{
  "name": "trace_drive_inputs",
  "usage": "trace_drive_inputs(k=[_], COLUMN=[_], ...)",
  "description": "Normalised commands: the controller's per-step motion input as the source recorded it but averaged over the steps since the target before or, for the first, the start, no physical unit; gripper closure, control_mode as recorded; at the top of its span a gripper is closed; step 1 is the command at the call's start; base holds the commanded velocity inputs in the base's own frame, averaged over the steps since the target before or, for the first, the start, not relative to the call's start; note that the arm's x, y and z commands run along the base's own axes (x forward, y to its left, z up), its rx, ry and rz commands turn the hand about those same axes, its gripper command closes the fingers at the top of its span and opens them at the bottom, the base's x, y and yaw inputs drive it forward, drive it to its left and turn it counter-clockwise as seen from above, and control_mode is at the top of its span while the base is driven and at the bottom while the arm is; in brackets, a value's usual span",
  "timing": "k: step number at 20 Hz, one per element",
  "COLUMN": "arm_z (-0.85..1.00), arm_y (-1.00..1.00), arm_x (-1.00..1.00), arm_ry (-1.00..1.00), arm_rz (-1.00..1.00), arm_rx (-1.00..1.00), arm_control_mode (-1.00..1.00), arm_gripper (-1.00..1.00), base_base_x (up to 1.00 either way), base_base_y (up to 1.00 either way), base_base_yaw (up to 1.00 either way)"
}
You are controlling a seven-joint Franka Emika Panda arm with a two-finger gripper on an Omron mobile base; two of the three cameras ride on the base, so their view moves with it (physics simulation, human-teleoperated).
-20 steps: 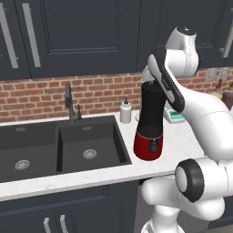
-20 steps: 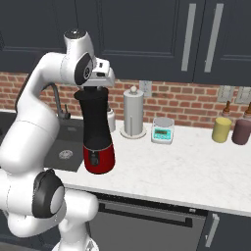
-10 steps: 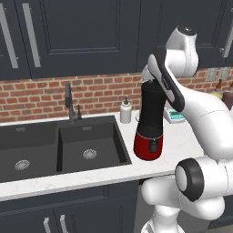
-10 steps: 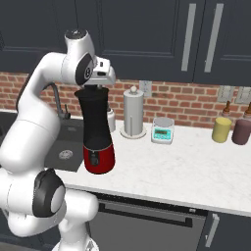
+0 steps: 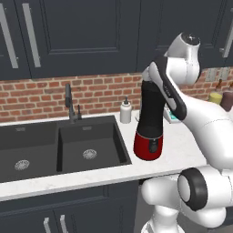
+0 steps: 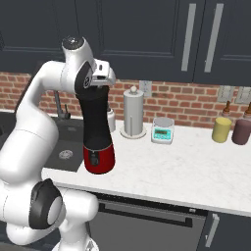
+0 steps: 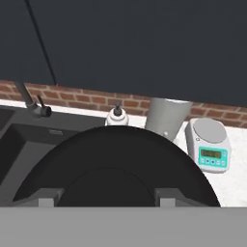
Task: Close the lid blender by securely placing the lid on top.
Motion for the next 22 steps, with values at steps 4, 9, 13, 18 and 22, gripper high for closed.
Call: trace_drive_inputs(k=[4,9,13,18,22], arm_z=[-0.03,-0.03,-0.02,-0.03,0.00], arm_y=[0.00,0.00,0.00,0.00,0.00], arm_x=[0.03,0.05,0.00,0.00,0.00], arm_ry=[-0.18,-0.12,-0.05,-0.01,0.00], arm_rz=[0.00,0.00,0.00,0.00,0.00], arm_rx=[-0.02,0.00,0.00,0.00,0.00], arm_control_mode=[-1.00,-1.00,-1.00,-1.00,-1.00], arm_gripper=[1.00,1.00,1.00,-1.00,-1.00], base_base_x=[0.00,0.00,0.00,0.00,0.00], base_base_y=[0.00,0.00,0.00,0.00,0.00], base_base_yaw=[0.00,0.00,0.00,0.00,0.00])
